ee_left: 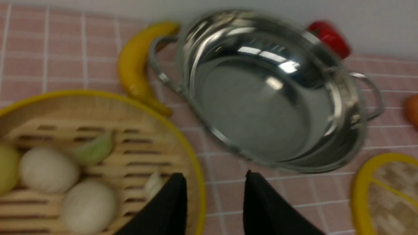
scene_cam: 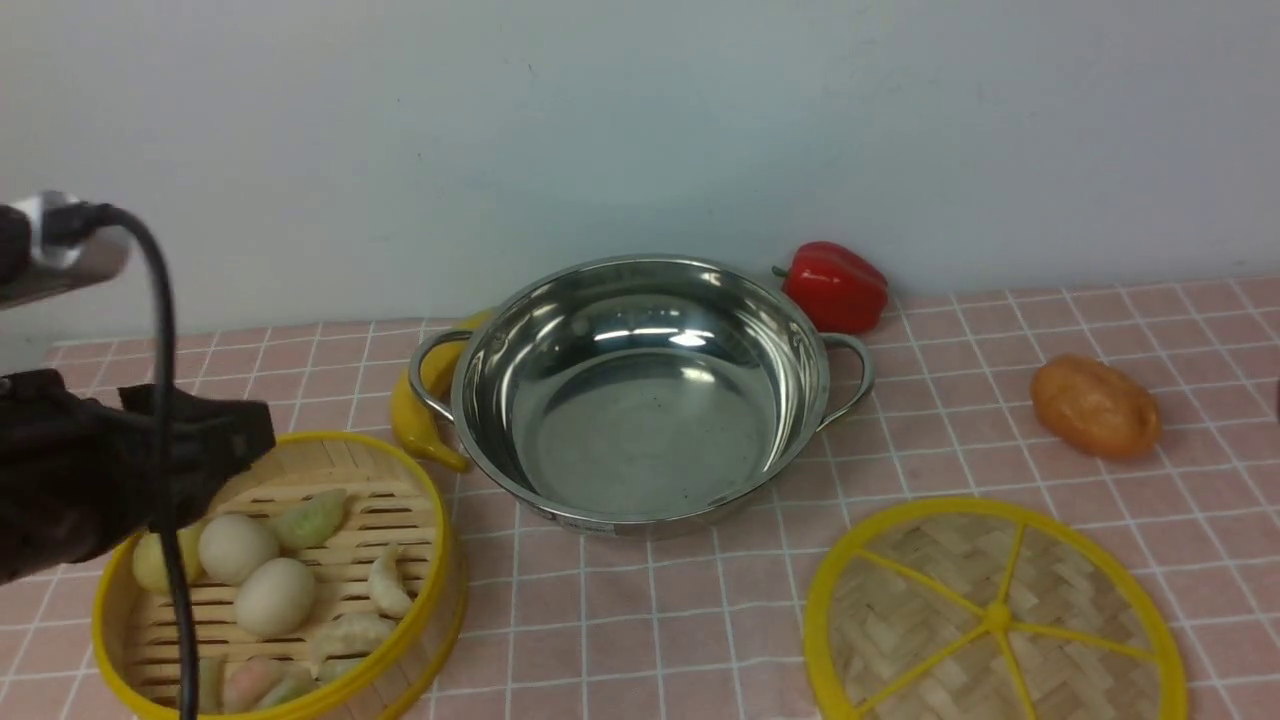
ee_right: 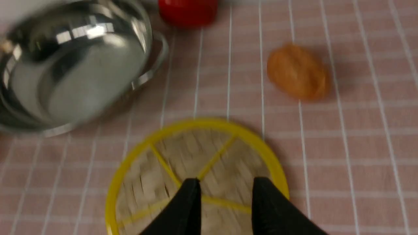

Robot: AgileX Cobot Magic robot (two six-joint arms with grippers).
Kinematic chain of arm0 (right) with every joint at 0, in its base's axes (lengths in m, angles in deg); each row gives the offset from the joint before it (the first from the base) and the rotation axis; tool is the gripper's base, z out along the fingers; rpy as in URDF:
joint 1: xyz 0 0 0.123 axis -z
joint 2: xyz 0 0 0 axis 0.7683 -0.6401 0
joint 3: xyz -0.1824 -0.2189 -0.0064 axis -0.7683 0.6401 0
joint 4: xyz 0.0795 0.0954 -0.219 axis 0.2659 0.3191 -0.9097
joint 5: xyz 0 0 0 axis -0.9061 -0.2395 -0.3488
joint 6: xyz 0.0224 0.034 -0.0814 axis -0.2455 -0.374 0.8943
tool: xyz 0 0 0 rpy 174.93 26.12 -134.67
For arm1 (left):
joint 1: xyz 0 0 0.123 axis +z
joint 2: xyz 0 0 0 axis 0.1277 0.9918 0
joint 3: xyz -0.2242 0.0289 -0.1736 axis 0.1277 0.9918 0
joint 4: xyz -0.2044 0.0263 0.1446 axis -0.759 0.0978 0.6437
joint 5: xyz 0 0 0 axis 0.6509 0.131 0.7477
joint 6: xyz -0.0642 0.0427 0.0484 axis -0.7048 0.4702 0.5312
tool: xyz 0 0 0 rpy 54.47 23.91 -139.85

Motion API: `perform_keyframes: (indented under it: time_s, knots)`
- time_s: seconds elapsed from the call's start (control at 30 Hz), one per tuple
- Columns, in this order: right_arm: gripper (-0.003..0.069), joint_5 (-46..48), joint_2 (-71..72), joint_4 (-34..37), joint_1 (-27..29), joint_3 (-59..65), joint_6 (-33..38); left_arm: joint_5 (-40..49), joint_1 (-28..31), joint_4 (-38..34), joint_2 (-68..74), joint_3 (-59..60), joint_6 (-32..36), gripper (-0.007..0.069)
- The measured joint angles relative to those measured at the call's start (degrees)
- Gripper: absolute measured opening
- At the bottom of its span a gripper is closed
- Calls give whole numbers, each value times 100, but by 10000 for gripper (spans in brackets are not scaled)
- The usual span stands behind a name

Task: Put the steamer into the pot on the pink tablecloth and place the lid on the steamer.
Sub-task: 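Grasp the rim of the steamer basket holding the buns with the left gripper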

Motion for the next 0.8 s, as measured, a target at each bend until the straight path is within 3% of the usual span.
perform_keyframes:
  time_s: [0.1, 0.27, 0.8]
  knots:
    - [240, 494, -413, -5, 0, 0, 159, 468, 415, 1272, 675, -480, -1408, 243]
    - [240, 524, -601, -5, 0, 0, 346, 873, 816, 2422, 1336, -926, -2653, 243]
    - [240, 373, -608, 216, 0, -2, 642, 1021, 873, 3351, 2818, -1016, -2929, 243]
